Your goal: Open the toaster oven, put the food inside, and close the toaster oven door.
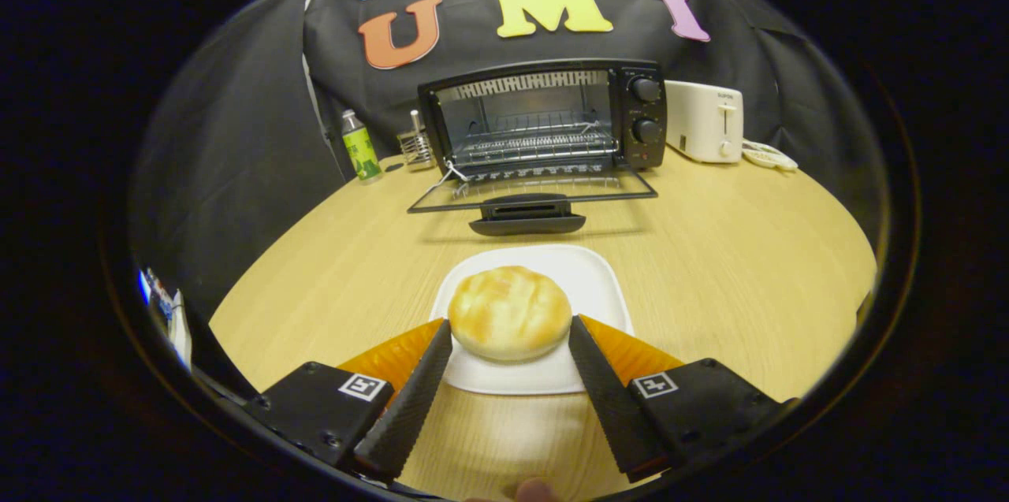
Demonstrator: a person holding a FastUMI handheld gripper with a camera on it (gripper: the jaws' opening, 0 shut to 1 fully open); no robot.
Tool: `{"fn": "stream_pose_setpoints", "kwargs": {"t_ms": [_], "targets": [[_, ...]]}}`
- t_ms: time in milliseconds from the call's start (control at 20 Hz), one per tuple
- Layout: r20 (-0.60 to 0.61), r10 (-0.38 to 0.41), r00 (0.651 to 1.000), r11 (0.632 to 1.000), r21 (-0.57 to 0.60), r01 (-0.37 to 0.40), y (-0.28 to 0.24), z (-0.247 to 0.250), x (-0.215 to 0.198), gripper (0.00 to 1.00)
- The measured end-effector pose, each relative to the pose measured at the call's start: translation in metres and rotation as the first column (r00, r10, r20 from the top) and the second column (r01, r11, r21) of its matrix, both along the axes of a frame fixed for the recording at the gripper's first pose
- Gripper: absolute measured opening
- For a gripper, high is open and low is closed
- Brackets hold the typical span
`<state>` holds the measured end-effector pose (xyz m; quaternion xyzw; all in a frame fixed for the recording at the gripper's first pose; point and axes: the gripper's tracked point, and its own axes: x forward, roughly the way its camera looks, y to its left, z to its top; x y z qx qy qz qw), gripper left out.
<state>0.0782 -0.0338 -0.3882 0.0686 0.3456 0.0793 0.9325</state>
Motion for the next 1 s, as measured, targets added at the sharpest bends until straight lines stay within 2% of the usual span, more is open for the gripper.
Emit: {"fn": "stream_pose_setpoints", "kwargs": {"t_ms": [200, 400, 500, 750, 1000], "targets": [[-0.016, 0.003, 1.000, 1.000, -0.020, -0.003, 0.000, -0.002, 0.004, 0.96], [-0.025, -0.016, 1.000, 0.998, 0.065, 0.018, -0.002, 0.002, 0.004, 0.68], [0.014, -0.023, 1.000, 0.994, 0.106, 0.022, -0.003, 0.020, 0.005, 0.54], [0.102, -0.081, 0.991, 0.949, 0.312, 0.046, 0.003, 0.078, 0.039, 0.51], [0.090, -0.164, 0.982, 0.891, 0.441, 0.108, 0.010, 0.108, 0.101, 0.51]]}}
